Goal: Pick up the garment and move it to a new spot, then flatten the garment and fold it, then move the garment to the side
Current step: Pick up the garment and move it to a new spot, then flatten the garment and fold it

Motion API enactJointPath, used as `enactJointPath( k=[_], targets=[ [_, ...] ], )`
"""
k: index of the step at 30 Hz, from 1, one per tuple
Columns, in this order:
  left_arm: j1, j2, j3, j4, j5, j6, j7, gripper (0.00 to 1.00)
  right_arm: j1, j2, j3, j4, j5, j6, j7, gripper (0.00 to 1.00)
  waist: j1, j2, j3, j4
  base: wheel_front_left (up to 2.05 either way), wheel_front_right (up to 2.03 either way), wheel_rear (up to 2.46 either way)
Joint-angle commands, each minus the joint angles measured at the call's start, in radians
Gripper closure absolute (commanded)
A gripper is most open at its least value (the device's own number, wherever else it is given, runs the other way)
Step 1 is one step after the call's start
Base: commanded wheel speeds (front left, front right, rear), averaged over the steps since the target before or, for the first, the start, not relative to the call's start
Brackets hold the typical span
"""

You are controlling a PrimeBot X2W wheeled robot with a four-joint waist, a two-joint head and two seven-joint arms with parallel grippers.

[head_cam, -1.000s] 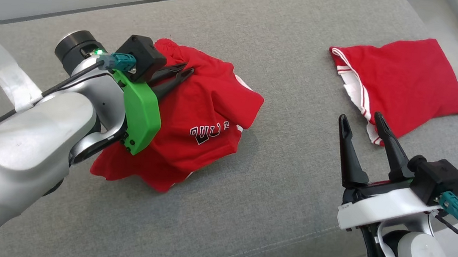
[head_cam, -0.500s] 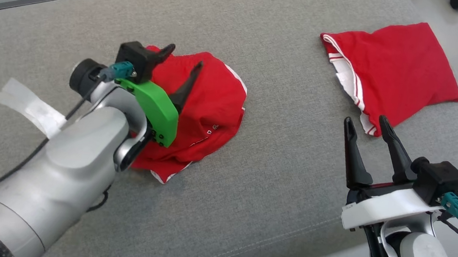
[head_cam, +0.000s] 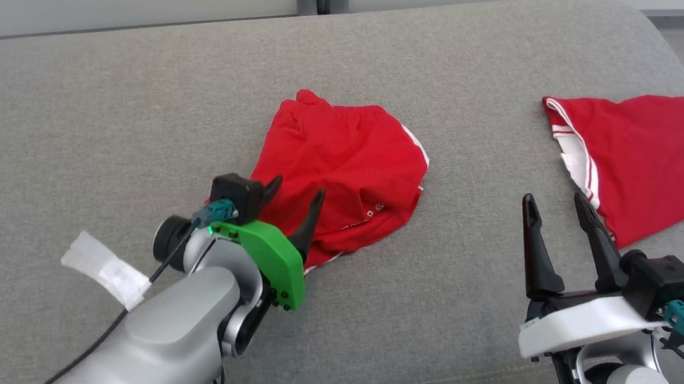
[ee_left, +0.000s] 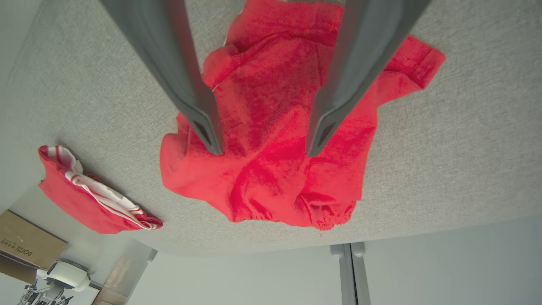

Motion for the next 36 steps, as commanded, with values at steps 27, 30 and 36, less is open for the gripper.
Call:
enactJointPath(
  k=[27,30,36],
  targets=[
    [0.087,-0.012,0.238,0.119,-0.054,0.016,-0.009,1.0,-0.016,-0.001,-0.003,-0.042,-0.018,-0.001,0.025,0.0,0.0001,-0.0001,0.039,-0.085,0.0,0.0,0.0],
    [0.052,0.009,0.237,0.123,0.017,0.003,-0.009,1.0,-0.016,-0.001,-0.006,-0.045,-0.019,-0.001,0.025,0.0,0.0001,-0.0001,0.043,-0.089,0.0,0.0,0.0],
    [-0.071,0.079,0.17,0.15,0.192,0.019,-0.009,1.0,-0.02,-0.001,0.0,-0.043,-0.009,-0.001,0.019,0.0,0.0001,-0.0001,0.057,-0.104,0.0,0.0,0.0]
  ],
)
